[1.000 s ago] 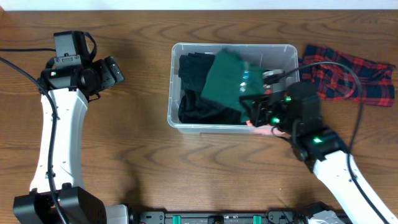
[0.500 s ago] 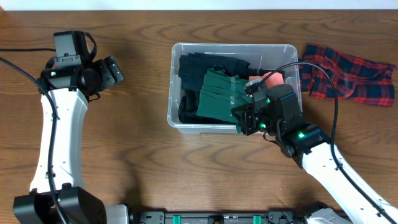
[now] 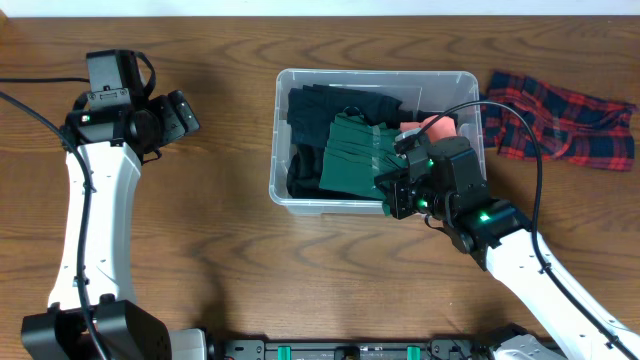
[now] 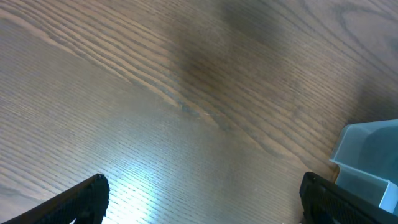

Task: Pack container
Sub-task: 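Release the green garment and press it down with the right gripper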

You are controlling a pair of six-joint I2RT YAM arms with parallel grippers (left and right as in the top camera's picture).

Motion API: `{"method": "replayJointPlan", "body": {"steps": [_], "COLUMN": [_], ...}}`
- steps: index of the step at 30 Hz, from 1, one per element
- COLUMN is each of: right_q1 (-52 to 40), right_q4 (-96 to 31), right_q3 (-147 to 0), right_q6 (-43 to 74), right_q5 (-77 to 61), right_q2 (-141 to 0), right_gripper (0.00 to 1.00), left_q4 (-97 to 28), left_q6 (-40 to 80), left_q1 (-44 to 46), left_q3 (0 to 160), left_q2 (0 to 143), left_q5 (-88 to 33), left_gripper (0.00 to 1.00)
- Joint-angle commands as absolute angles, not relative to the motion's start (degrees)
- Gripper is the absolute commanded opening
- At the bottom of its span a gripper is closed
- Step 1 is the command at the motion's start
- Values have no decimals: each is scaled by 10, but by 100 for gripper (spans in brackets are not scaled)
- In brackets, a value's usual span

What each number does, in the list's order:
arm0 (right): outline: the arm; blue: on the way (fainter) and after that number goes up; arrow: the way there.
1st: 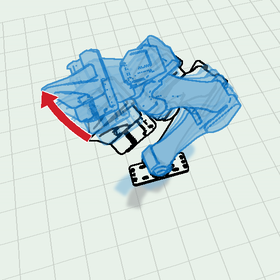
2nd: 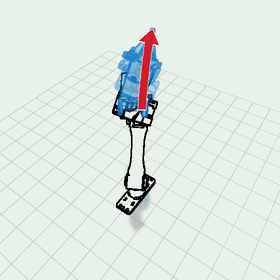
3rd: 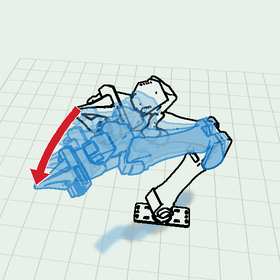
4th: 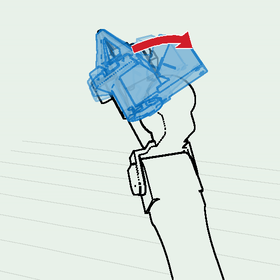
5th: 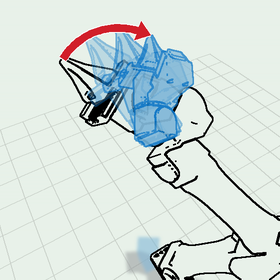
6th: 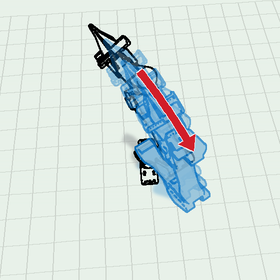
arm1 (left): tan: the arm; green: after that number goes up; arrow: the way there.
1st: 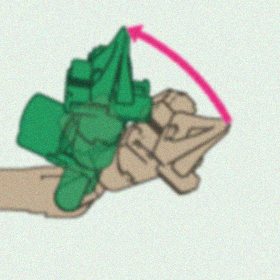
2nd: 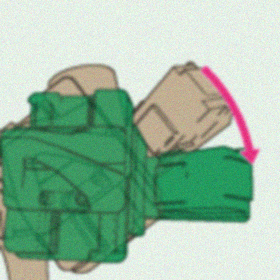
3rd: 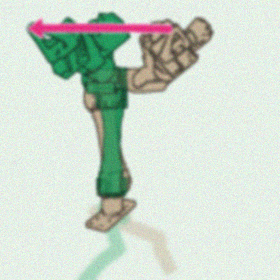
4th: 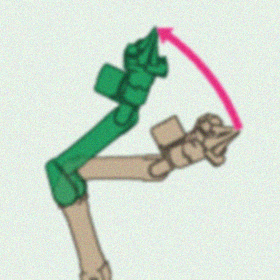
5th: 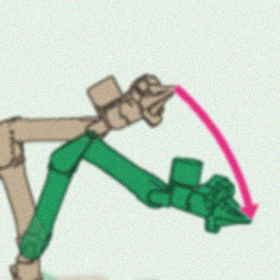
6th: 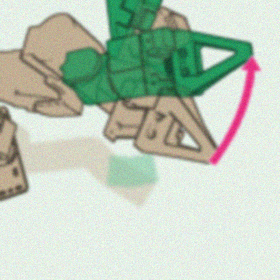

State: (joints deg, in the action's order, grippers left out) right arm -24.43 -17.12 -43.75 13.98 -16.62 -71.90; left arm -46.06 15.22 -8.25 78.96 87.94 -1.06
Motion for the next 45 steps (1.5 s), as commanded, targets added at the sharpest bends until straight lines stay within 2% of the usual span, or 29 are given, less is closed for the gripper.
{"method": "replayJointPlan", "body": {"steps": [1, 4, 7, 14, 16, 23, 32, 38, 40, 42, 45], "right_q1": [-248, -248, -248, -248, -248, -247, -243, -243, -244, -244, -244], "right_q4": [-171, -171, -171, -174, -177, -196, -311, -317, -308, -298, -293], "right_q3": [-442, -442, -442, -442, -442, -447, -524, -553, -555, -555, -555], "right_q6": [130, 130, 130, 126, 125, 114, 88, 85, 85, 85, 85], "right_q5": [-165, -165, -164, -142, -131, -93, 36, 71, 70, 51, 5], "right_q2": [-719, -719, -719, -719, -719, -719, -719, -719, -719, -719, -719], "right_gripper": [13, 33, 38, 59, 62, 65, 65, 66, 64, 58, 45], "left_q4": [-462, -462, -462, -462, -462, -462, -462, -462, -462, -462, -462], "left_q6": [153, 153, 153, 153, 153, 153, 153, 153, 153, 153, 153], "left_q1": [-84, -84, -84, -84, -84, -84, -84, -84, -84, -84, -84], "left_q3": [792, 792, 792, 792, 792, 792, 792, 792, 792, 792, 792], "left_q2": [875, 875, 875, 875, 875, 875, 875, 875, 875, 875, 875], "left_q5": [-2, -2, -2, -2, -2, -2, -2, -2, -2, -2, -2], "left_gripper": [98, 98, 98, 98, 98, 98, 98, 98, 98, 98, 98]}}
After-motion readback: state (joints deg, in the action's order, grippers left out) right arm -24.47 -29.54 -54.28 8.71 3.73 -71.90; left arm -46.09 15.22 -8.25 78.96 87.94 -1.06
